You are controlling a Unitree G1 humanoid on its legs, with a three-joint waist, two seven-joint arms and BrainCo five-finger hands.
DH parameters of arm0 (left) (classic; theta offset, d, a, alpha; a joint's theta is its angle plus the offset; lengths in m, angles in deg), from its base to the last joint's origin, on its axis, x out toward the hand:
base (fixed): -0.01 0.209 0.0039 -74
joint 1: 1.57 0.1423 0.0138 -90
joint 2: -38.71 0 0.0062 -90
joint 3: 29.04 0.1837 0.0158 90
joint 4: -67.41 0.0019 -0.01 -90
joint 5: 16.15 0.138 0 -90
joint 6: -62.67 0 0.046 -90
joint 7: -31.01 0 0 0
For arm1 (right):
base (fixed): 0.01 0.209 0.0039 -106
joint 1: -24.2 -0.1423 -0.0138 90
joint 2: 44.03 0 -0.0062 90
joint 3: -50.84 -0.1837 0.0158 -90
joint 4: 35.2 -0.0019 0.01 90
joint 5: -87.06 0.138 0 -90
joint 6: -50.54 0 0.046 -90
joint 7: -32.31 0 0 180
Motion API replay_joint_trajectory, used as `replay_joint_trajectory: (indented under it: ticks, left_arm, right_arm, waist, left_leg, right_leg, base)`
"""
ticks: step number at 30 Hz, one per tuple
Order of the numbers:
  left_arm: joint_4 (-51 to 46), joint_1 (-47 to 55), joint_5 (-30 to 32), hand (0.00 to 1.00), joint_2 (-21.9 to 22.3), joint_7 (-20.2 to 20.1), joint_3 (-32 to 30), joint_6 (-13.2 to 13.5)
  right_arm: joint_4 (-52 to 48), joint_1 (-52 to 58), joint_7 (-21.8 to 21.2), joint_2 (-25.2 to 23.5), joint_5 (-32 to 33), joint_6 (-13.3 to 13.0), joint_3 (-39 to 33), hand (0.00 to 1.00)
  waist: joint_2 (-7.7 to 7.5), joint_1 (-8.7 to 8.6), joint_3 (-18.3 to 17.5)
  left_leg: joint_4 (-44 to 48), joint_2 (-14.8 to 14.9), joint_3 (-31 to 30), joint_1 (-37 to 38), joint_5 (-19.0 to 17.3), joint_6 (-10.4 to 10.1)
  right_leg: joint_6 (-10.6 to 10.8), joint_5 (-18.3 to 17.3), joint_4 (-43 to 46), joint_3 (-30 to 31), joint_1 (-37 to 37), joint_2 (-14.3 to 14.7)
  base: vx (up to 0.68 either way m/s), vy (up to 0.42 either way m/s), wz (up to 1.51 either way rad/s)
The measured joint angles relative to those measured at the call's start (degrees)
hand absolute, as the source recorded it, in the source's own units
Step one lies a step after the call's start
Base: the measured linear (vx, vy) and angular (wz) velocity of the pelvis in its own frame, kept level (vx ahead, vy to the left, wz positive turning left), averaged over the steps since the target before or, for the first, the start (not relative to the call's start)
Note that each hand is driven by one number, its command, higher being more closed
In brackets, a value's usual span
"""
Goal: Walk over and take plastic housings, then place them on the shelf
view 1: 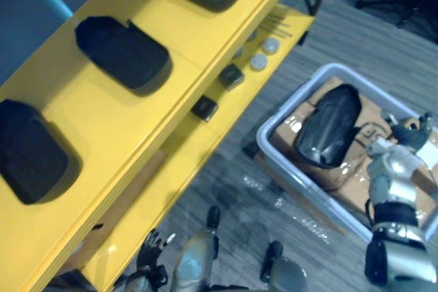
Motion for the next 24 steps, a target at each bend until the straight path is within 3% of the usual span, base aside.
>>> replay_joint_trajectory:
  ticks: [6,12,19,23,24]
  left_arm:
    - [1.8,-0.9,0.0,0.0,0.4,-0.3,1.1,1.3]
    - [3.1,-2.9,-0.1,0.0,0.4,-0.5,5.0,1.4]
    - [3.1,-3.1,-0.6,0.0,0.2,0.4,6.5,2.6]
    - [3.1,-3.1,-2.8,0.0,-0.1,1.3,7.5,3.5]
    - [3.2,-3.4,-2.8,0.0,-0.1,1.6,8.1,3.5]
  right_arm:
    - [5.2,-5.8,-1.6,4.8,0.0,3.4,3.7,0.0]
    - [8.4,-6.7,-1.1,5.3,-0.3,9.2,5.0,0.0]
    - [10.1,-8.0,0.3,5.4,-2.9,11.5,5.0,0.0]
    - [12.1,-8.9,-0.8,6.2,-4.6,13.2,6.2,0.0]
    - [12.5,-9.5,-1.6,7.3,-5.2,13.7,6.6,0.0]
  waist:
    - [1.94,0.2,1.3]
    - [2.2,0.16,1.4]
    - [2.91,0.11,1.8]
    - [3.02,0.15,1.8]
    - [3.68,0.29,2.2]
  left_leg:
    - [-1.1,-0.9,-0.3,-2.8,2.8,0.3]
    - [-1.9,-0.5,-0.4,-4.6,4.5,0.0]
    - [-3.0,-0.3,-0.2,-4.7,5.4,-0.1]
    - [-3.1,-0.3,-0.2,-5.8,5.8,-0.2]
    - [-3.1,-0.3,-0.3,-5.9,6.2,-0.1]
  right_leg:
    - [1.5,-1.3,1.7,0.1,-3.5,-1.1]
    - [1.4,-2.0,4.6,0.2,-6.9,-1.1]
    - [1.4,-2.2,6.0,1.3,-8.7,-1.2]
    - [1.2,-2.8,7.7,1.5,-10.5,-1.5]
    - [1.1,-2.9,8.2,1.4,-10.8,-1.7]
  base:
    - [-0.11,0.058,0.05]
    - [-0.07,0.002,0.02]
    - [-0.03,-0.006,-0.04]
    - [-0.01,-0.003,0.01]
    - [-0.04,-0.011,0.04]
